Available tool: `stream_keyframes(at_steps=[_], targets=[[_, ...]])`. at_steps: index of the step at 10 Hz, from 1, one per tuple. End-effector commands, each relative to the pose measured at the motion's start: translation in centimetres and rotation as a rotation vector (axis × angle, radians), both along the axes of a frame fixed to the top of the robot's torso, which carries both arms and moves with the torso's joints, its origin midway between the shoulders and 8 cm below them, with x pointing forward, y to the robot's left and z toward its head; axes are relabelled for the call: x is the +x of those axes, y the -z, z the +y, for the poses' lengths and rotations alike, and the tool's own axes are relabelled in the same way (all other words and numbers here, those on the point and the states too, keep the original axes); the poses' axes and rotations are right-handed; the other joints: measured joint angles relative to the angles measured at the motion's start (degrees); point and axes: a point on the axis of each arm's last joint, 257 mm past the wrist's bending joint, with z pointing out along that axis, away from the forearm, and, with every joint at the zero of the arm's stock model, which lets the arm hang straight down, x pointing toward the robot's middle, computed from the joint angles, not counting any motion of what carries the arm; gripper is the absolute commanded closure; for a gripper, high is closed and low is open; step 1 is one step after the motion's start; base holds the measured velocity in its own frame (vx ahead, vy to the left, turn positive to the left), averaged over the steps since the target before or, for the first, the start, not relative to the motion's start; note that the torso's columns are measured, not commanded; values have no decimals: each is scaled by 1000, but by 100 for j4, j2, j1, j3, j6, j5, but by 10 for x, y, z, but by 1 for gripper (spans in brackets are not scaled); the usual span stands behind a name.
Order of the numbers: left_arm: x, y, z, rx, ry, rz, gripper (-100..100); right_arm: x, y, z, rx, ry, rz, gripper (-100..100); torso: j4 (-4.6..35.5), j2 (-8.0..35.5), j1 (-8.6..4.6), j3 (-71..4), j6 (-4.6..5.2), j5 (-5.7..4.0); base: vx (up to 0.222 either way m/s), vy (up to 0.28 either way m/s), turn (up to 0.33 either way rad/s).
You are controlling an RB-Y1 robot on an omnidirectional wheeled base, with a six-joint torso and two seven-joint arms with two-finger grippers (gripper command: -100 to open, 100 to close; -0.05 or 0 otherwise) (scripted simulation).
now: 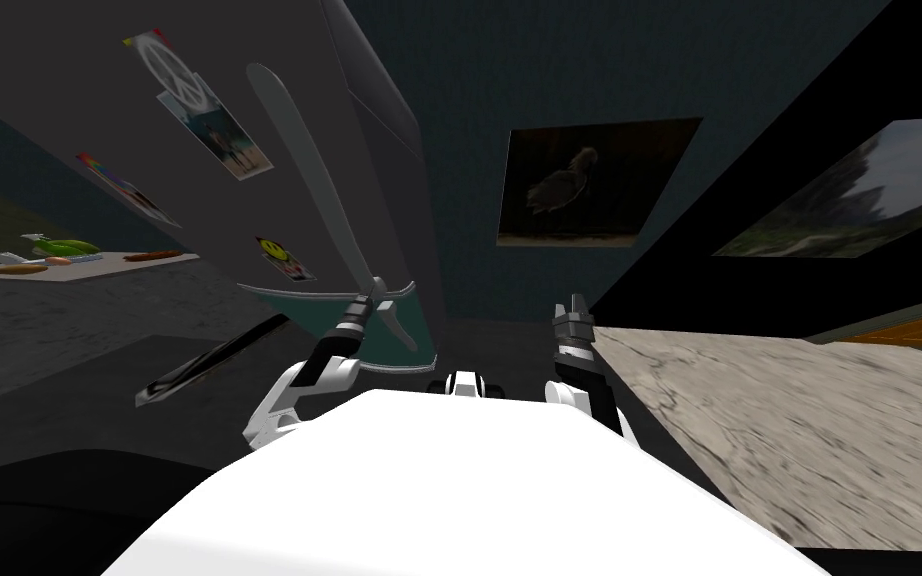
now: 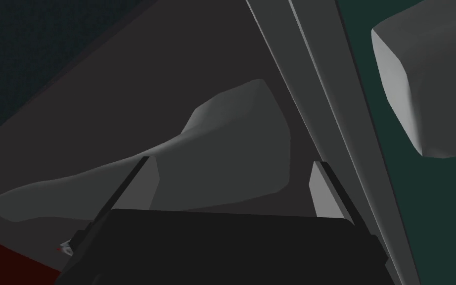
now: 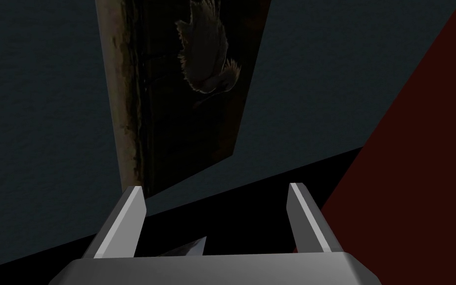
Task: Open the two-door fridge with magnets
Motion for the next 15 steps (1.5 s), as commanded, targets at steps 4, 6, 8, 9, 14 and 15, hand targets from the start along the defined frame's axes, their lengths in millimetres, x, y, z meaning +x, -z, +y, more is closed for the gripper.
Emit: stream_keyframes(at_steps=[4,6,8,9,14,15], targets=[[-3,2,12,16,-37,84,-100,0,0,0,0,0,0,0,0,3,9,2,-3,4,8,-37,17],[-6,2,17,25,-52,116,-100,0,0,0,0,0,0,0,-1,-1,0,0,-2,1,15,-52,23],[-8,2,21,32,-66,144,-100,0,0,0,0,0,0,0,2,8,7,5,-5,3,9,-44,13],[-9,2,22,35,-71,154,-100,0,0,0,0,0,0,0,3,8,11,6,-7,3,11,-38,-7],[-6,6,49,43,-84,175,-100,0,0,0,0,0,0,0,20,51,13,33,-26,3,1,-41,-31],[-6,10,51,40,-89,183,-100,0,0,0,0,0,0,0,19,50,-1,32,-27,-2,-20,-74,-39]])
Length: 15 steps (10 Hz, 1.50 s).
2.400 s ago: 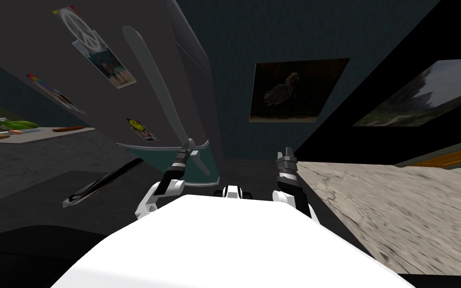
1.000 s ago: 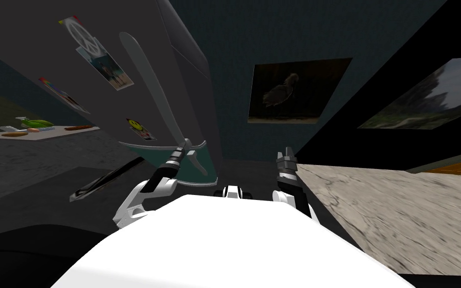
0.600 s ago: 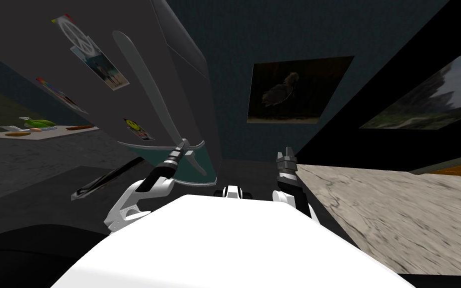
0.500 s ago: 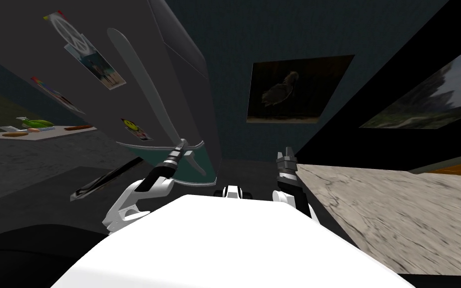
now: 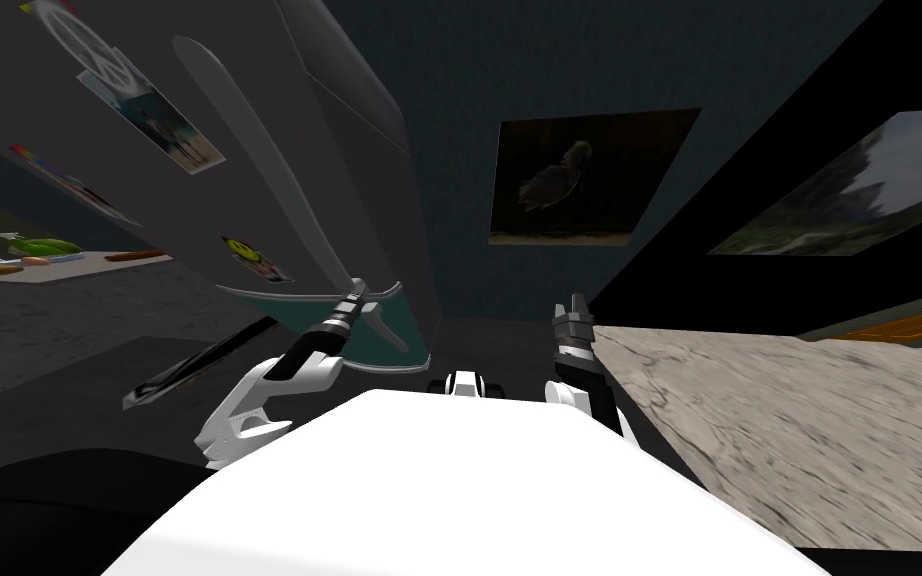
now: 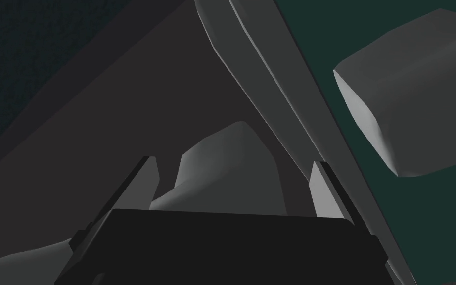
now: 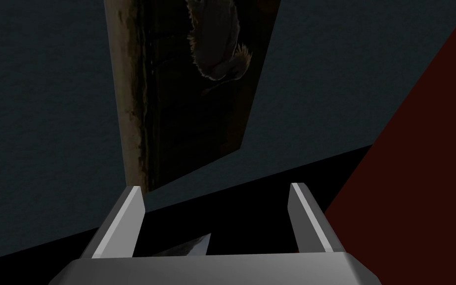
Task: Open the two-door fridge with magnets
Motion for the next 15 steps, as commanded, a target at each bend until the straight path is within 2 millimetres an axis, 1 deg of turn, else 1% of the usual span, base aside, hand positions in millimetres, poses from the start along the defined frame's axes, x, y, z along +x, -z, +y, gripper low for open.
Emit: stream_keyframes(at_steps=[1,2,3,4,5,6,7,8,9,10,11,12,13,14,15], targets=[[2,4,24,0,-11,8,-100,0,0,0,0,0,0,0,-1,-4,11,-2,-2,2,-28,-70,-78],[4,1,35,3,-13,3,-100,0,0,0,0,0,0,0,-2,-5,20,-4,-1,5,-33,-82,-110],[3,7,40,-1,-23,14,-100,0,0,0,0,0,0,0,-2,-6,19,-4,-1,5,-21,-58,-24],[5,1,52,3,-24,5,-100,0,0,0,0,0,0,0,-3,-11,25,-6,-2,7,-19,-65,-55],[4,7,56,-1,-33,16,-100,0,0,0,0,0,0,0,-4,-12,22,-8,0,7,-8,-57,-41],[5,4,71,0,-42,12,-100,0,0,0,0,0,0,0,-4,-13,22,-8,-2,6,-12,-61,-72],[6,-3,84,4,-45,0,-100,0,0,0,0,0,0,0,-3,-9,18,-6,0,5,-19,-89,-99],[5,3,89,-1,-57,12,-100,0,0,0,0,0,0,0,-2,-7,9,-5,0,2,-15,-67,-39],[5,-4,103,2,-63,0,-100,0,0,0,0,0,0,0,-2,-7,18,-4,-3,5,-23,-70,-69],[4,0,106,-1,-70,7,-100,0,0,0,0,0,0,0,-1,-4,20,-3,-1,5,-17,-50,-30],[5,-10,119,1,-76,-7,-100,0,0,0,0,0,0,0,-2,-8,26,-4,-2,7,-9,-50,-46],[4,-5,124,-2,-84,0,-100,0,0,0,0,0,0,0,-3,-11,24,-7,-1,7,-8,-41,-45],[3,-13,139,-1,-96,-11,-100,0,0,0,0,0,0,0,-4,-12,23,-7,-1,7,-15,-52,-83],[5,-11,130,0,-89,-5,-100,0,0,0,0,0,0,0,-3,-8,17,-6,0,4,-8,-26,-18],[4,3,110,-1,-77,16,100,0,0,0,0,0,0,0,-2,-9,23,-5,-3,6,10,61,144]])
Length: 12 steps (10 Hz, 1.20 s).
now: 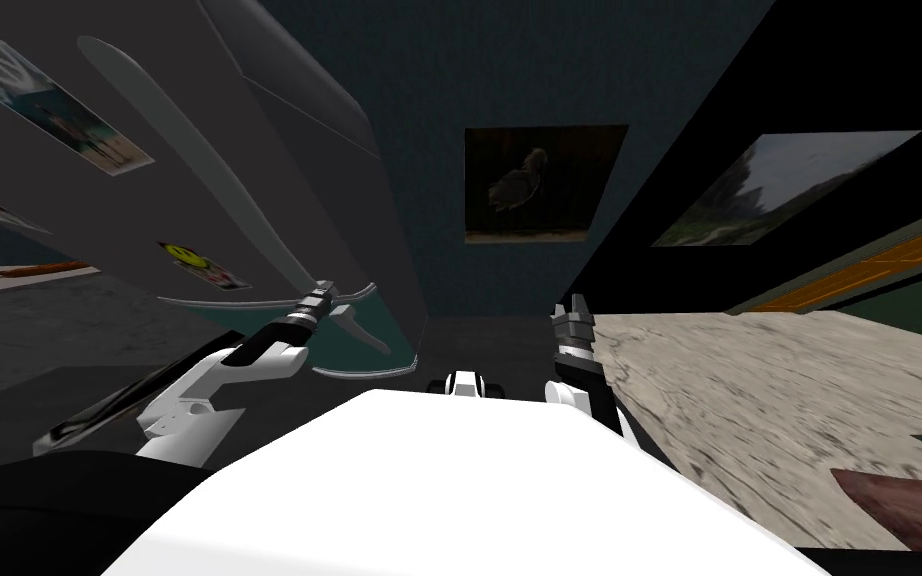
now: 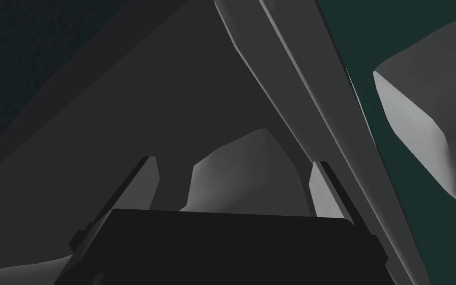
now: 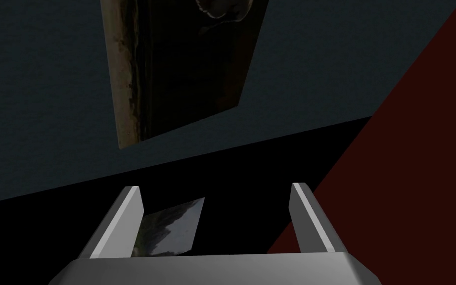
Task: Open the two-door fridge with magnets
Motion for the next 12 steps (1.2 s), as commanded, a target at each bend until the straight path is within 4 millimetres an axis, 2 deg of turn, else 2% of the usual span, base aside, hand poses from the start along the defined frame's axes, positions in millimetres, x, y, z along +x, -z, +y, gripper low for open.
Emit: stream_keyframes(at_steps=[1,2,3,5,6,7,8,9,10,11,12], targets=[[-1,11,-25,-1,20,14,100,0,0,0,0,0,0,0,9,5,8,1,1,-8,18,81,58],[-1,16,-41,-1,31,21,100,0,0,0,0,0,0,0,11,8,8,1,-5,-9,25,82,58],[-1,15,-42,-1,33,19,100,0,0,0,0,0,0,0,5,4,9,1,-4,-1,20,59,37],[-2,25,-71,-5,48,33,100,0,0,0,0,0,0,0,2,1,-3,0,1,-2,22,77,96],[-1,19,-75,0,57,23,100,0,0,0,0,0,0,0,-5,-1,11,0,-8,8,10,60,35],[-2,20,-90,-2,65,25,100,0,0,0,0,0,0,0,1,0,8,-3,-2,1,11,56,48],[-2,19,-91,-1,67,21,100,0,0,0,0,0,0,0,4,1,-3,-1,0,-5,18,49,29],[-3,18,-106,-1,75,20,100,0,0,0,0,0,0,0,2,2,-7,0,-3,-3,18,61,69],[-3,17,-107,-1,76,18,100,0,0,0,0,0,0,0,7,5,-5,0,-3,-8,15,52,37],[-5,15,-122,-1,84,13,100,0,0,0,0,0,0,0,8,10,-6,3,-6,-8,14,57,85],[-5,15,-122,-1,84,13,100,0,0,0,0,0,0,0,9,11,-5,4,-6,-8,14,45,33]])
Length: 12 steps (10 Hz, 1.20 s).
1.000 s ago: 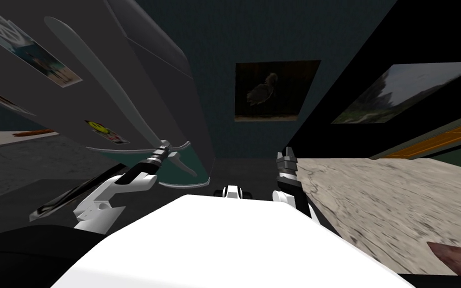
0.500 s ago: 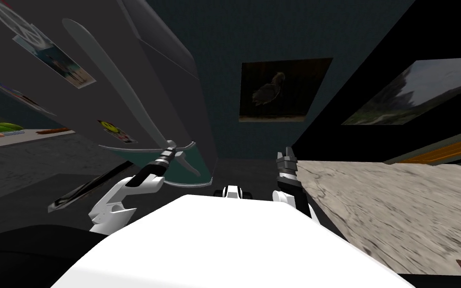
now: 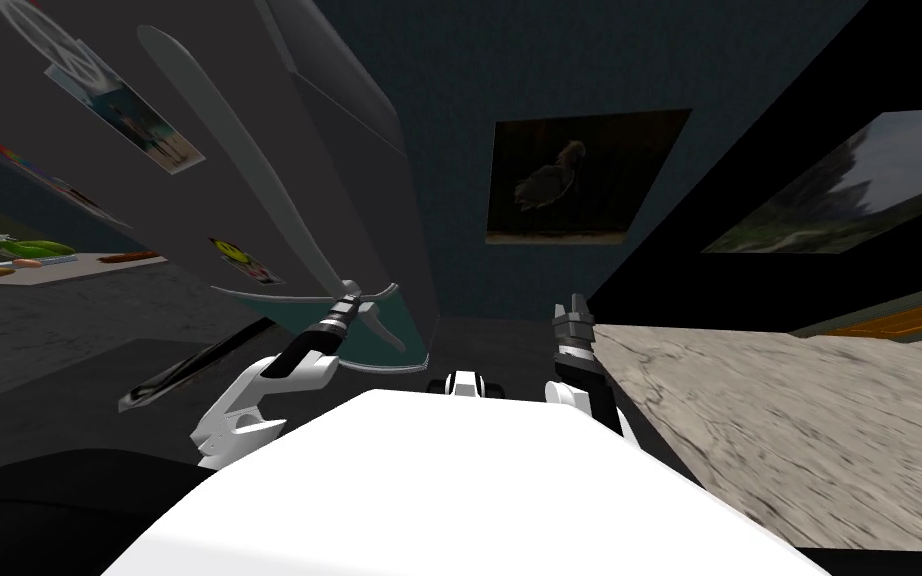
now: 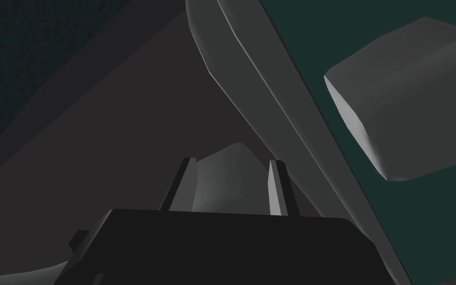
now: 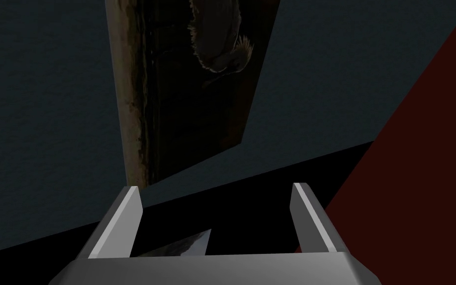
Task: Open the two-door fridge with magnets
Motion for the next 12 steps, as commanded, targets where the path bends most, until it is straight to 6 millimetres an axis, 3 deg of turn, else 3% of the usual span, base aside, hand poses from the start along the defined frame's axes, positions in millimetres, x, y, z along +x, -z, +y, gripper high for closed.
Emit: stream_keyframes(at_steps=[1,3,4,5,7,10,12], targets=[[-3,-4,-22,0,6,-7,100,0,0,0,0,0,0,0,1,-1,-3,-1,3,-1,19,56,58],[-5,-12,-37,0,13,-20,100,0,0,0,0,0,0,0,7,3,1,-1,-4,-9,20,72,69],[-6,-3,-33,-10,12,0,100,0,0,0,0,0,0,0,21,8,2,-2,-9,-19,6,10,-20],[-5,-6,-45,-7,43,-2,100,0,0,0,0,0,0,0,13,10,-3,3,-8,-11,-78,99,-63],[-6,-8,-56,-3,73,-6,100,0,0,0,0,0,-1,0,36,77,64,41,-16,0,-235,230,-123],[-8,-16,-90,5,162,-16,100,0,0,0,0,0,-1,0,44,40,52,13,-36,-16,-289,196,-78],[-10,-19,-101,6,192,-18,100,0,0,0,0,0,0,0,55,10,62,-9,-51,-27,-245,172,-67]])
